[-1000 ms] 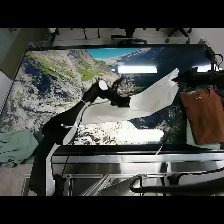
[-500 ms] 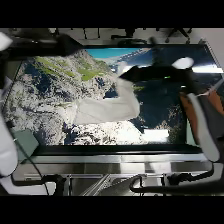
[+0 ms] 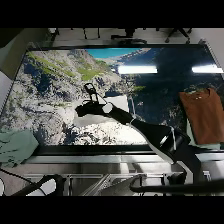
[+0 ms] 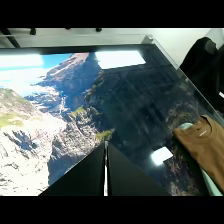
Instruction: Fold the shirts.
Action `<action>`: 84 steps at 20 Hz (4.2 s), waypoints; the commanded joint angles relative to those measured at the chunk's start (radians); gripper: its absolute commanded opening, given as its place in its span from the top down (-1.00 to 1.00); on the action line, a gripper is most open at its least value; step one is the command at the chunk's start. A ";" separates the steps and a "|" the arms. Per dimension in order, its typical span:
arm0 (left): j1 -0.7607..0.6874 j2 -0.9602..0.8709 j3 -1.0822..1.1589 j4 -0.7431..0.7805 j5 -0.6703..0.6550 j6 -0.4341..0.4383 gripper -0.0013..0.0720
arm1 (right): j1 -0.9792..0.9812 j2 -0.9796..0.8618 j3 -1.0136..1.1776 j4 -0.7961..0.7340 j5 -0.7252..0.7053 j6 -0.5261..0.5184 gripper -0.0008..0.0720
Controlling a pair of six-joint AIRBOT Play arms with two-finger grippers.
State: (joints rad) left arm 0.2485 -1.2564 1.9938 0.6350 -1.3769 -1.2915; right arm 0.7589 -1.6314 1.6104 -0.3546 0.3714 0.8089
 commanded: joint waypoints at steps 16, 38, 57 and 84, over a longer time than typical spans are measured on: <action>0.013 -0.034 0.001 -0.008 -0.066 0.007 0.92 | -0.554 -0.035 0.000 -0.463 0.829 0.470 -0.80; 0.013 -0.034 0.001 -0.008 -0.152 0.035 0.92 | -1.438 0.403 0.405 -0.679 1.184 0.895 0.92; 0.013 -0.076 0.000 -0.009 -0.167 0.052 0.92 | -1.613 0.615 -0.230 -1.125 1.424 0.939 -0.47; -0.489 0.434 -1.275 0.002 0.210 0.163 0.92 | -0.491 0.981 -0.803 -0.778 0.656 0.844 0.92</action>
State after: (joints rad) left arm -0.2012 -0.8757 0.8257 0.6376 -1.2129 -1.1450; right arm 0.2214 -0.6613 0.8719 -1.1423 1.0603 1.6524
